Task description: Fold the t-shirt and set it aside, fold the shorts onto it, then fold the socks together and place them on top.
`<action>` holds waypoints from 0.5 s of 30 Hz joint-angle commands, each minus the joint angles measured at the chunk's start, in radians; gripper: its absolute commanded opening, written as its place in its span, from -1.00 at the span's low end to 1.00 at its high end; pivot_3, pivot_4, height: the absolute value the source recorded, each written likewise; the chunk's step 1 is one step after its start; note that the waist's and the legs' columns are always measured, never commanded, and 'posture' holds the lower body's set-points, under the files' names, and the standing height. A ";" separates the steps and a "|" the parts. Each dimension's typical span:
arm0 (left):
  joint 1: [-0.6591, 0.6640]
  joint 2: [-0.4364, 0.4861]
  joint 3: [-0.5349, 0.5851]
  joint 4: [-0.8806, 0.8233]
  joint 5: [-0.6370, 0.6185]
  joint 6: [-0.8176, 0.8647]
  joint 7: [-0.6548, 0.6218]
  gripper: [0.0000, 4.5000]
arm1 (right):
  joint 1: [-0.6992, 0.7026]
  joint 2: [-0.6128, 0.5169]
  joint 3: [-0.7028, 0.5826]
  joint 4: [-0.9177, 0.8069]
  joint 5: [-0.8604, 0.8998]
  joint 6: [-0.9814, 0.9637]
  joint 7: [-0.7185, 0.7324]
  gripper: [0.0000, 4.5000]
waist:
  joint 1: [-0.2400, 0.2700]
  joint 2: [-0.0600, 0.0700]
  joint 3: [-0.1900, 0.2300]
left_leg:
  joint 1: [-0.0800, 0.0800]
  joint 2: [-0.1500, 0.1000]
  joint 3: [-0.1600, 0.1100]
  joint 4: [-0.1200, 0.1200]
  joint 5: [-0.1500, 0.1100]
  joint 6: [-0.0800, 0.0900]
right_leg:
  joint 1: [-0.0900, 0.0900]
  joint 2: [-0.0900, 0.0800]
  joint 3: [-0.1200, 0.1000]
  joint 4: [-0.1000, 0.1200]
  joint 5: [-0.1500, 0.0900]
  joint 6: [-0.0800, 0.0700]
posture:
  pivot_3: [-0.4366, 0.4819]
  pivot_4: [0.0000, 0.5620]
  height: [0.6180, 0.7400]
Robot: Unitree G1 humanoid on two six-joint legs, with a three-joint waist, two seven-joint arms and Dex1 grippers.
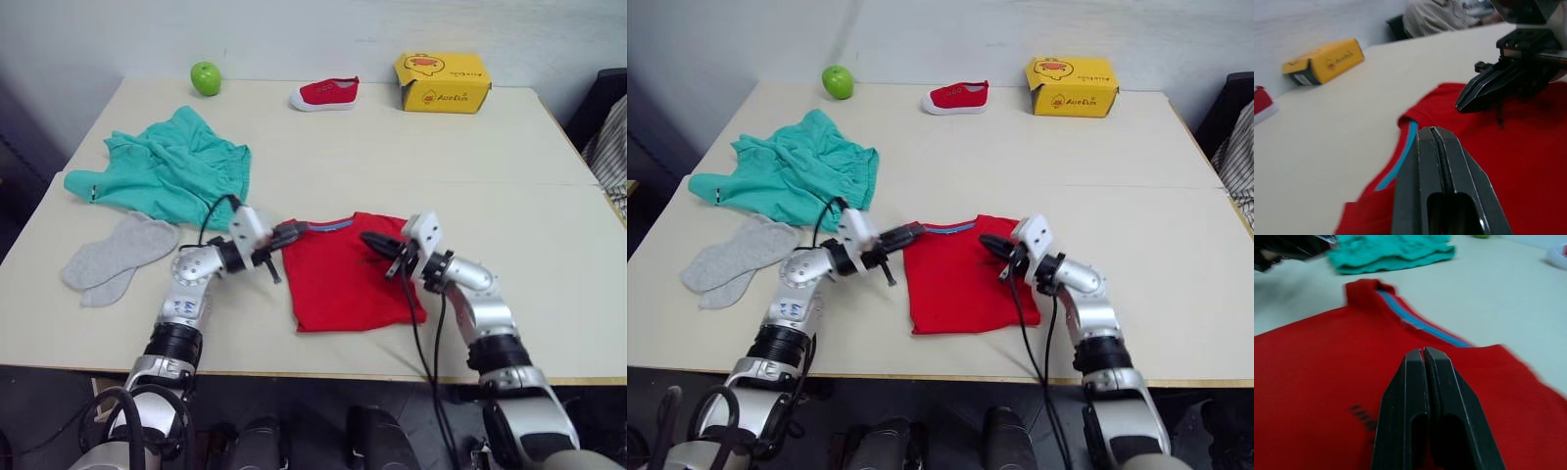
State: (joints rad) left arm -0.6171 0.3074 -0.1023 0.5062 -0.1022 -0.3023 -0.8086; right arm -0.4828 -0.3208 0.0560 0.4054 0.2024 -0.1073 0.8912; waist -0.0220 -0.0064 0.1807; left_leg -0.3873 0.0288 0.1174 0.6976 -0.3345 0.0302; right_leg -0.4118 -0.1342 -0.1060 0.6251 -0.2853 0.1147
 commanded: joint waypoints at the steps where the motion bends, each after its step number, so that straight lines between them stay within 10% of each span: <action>1: -0.066 -0.017 0.013 0.090 0.062 0.003 0.127 -1.00 | 0.014 -0.009 0.000 -0.043 -0.018 -0.004 -0.028 -0.97 | -0.003 0.000 0.000 | 0.000 0.000 0.000 0.000 0.000 0.000 | 0.000 0.000 0.000 0.000 0.000 0.000 | -0.05 -0.47 1.00; 15: -0.311 0.000 0.114 0.526 0.100 0.057 0.409 -1.00 | 0.066 -0.062 -0.090 -0.119 0.040 0.159 -0.121 -0.97 | 0.001 0.000 0.000 | 0.000 0.000 -0.001 -0.001 0.000 0.000 | 0.000 0.000 -0.001 -0.001 0.000 0.000 | -0.05 -0.47 1.00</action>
State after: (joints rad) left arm -0.9031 0.2907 -0.0119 1.0337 0.0094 -0.2239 -0.4013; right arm -0.4389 -0.3680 0.0091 0.3326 0.2072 0.0096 0.7874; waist -0.0211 -0.0067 0.1807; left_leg -0.3875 0.0290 0.1169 0.6970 -0.3347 0.0305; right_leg -0.4118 -0.1341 -0.1069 0.6245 -0.2851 0.1149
